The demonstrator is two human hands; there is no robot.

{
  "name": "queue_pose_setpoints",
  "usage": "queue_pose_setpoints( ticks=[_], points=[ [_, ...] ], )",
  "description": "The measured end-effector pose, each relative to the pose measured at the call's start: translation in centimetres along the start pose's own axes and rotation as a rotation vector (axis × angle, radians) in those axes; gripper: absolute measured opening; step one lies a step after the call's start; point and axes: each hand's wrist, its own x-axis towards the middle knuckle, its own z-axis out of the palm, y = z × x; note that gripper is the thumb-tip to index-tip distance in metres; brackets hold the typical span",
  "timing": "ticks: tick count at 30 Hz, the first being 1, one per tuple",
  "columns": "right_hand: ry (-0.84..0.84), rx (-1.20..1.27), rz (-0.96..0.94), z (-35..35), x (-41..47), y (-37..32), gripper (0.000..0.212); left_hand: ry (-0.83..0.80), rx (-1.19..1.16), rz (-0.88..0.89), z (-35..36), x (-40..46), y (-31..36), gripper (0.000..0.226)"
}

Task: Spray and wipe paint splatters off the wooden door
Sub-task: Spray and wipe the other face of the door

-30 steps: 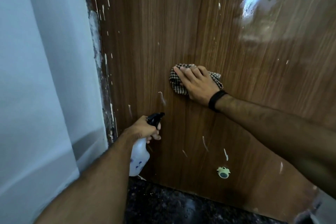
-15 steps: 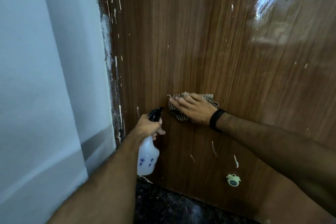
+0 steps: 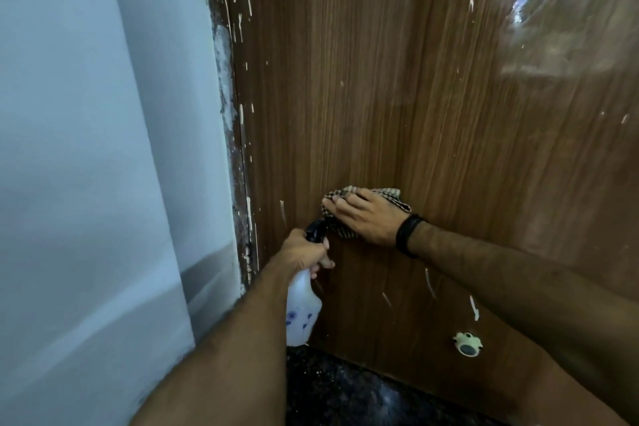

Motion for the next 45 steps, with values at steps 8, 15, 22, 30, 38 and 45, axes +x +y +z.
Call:
queue_pose_setpoints(
  ticks=[8, 15, 22, 30, 38, 45],
  points=[
    [-0.076, -0.047, 0.086, -2.6, 5.8, 4.2, 0.081, 0.222, -0.168, -0.061, -1.6, 0.2, -1.4, 0.026],
    [-0.072, 0.009, 0.163, -1.5, 7.7, 1.5, 0.085, 0.314, -0.275, -0.118, -2.7, 0.0, -3.2, 0.023],
    [-0.047, -0.036, -0.171, 0.1, 7.5, -2.0, 0.068, 0.298, -0.240, -0.157, -3.6, -0.3, -3.5, 0.028],
    [-0.041, 0.010, 0.069, -0.4, 12.2, -1.0, 0.074, 0.259, -0.295, -0.139, -3.5, 0.0, -3.6, 0.031],
    [-0.052, 0.031, -0.253, 2.5, 9.3, -7.7, 0.055, 0.322, -0.283, -0.209, -5.3, -0.2, -5.6, 0.026],
    [0.026, 0.022, -0.043, 1.0, 14.1, -4.3, 0.057, 0.377, -0.317, -0.171, -5.8, 0.9, -6.3, 0.027]
  ],
)
